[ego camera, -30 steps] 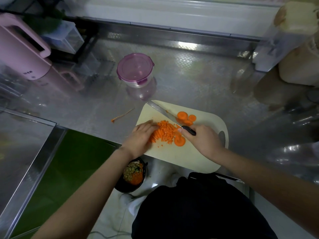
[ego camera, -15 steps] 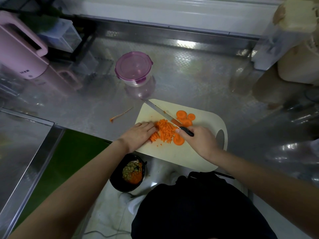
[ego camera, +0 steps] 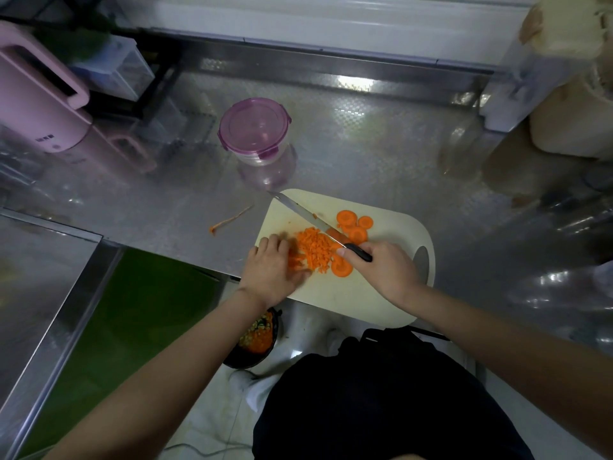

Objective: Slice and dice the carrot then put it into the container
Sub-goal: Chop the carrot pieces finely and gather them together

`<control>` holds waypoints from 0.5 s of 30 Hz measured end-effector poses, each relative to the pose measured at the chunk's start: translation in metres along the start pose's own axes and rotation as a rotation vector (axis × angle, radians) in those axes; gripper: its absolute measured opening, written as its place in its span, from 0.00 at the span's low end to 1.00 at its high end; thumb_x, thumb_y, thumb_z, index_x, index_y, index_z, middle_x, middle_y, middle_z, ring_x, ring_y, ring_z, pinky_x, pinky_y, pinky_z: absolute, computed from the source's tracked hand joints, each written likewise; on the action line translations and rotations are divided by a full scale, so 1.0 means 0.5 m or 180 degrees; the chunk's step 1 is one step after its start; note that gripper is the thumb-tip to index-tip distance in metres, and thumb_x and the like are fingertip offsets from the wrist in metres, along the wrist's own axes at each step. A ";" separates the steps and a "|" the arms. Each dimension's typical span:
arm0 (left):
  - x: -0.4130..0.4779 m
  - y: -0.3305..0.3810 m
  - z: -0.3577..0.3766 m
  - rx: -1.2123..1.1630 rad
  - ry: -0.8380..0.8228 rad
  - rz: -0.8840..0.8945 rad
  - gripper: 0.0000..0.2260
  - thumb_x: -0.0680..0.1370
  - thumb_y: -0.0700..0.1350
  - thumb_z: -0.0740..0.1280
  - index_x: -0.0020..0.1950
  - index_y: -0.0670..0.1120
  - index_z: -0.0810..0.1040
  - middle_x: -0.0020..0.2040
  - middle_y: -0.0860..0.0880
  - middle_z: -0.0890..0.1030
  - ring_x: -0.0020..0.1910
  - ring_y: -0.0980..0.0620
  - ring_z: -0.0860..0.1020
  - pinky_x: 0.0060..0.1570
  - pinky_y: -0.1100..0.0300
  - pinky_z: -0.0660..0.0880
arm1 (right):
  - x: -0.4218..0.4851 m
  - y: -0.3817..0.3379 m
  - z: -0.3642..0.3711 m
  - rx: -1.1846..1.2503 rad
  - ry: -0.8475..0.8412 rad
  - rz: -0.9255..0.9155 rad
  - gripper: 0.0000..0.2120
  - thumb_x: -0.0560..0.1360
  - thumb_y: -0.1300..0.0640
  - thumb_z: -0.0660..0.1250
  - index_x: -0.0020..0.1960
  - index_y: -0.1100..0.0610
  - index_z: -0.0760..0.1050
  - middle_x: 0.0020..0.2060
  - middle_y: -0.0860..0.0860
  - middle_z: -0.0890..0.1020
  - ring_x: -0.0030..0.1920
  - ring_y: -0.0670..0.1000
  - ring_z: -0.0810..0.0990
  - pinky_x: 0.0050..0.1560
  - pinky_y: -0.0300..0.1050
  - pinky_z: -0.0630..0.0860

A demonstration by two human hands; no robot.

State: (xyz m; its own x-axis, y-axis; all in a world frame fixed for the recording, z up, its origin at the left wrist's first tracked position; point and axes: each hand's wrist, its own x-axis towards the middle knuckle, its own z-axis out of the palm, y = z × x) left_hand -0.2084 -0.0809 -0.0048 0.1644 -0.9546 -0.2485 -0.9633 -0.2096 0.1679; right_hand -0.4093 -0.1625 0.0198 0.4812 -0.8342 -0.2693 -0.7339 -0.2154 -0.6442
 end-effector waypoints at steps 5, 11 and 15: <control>0.018 0.033 -0.003 0.0120 0.0198 -0.0148 0.28 0.72 0.63 0.64 0.64 0.46 0.69 0.61 0.45 0.68 0.61 0.45 0.65 0.59 0.53 0.62 | -0.003 -0.006 0.002 -0.0037 0.0039 0.0052 0.25 0.74 0.38 0.63 0.27 0.53 0.64 0.22 0.47 0.67 0.25 0.47 0.67 0.27 0.44 0.57; 0.031 0.055 0.014 -0.0298 0.0032 -0.0449 0.18 0.74 0.52 0.66 0.59 0.43 0.74 0.60 0.44 0.67 0.61 0.42 0.63 0.59 0.53 0.61 | -0.009 -0.005 0.004 -0.0091 0.0015 0.0037 0.25 0.74 0.37 0.62 0.28 0.54 0.65 0.23 0.48 0.69 0.26 0.47 0.68 0.27 0.45 0.58; 0.032 0.050 0.011 -0.0360 -0.0034 -0.0477 0.13 0.76 0.47 0.65 0.59 0.43 0.75 0.61 0.43 0.67 0.61 0.42 0.62 0.58 0.54 0.60 | -0.010 -0.003 0.007 -0.0047 0.0026 0.0004 0.24 0.75 0.38 0.62 0.29 0.54 0.67 0.23 0.48 0.69 0.26 0.47 0.69 0.27 0.45 0.58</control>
State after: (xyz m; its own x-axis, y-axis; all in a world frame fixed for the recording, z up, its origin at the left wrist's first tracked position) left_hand -0.2309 -0.1001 -0.0100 0.3014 -0.9087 -0.2888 -0.8981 -0.3723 0.2343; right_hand -0.4088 -0.1562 0.0198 0.4763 -0.8386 -0.2643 -0.7415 -0.2216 -0.6333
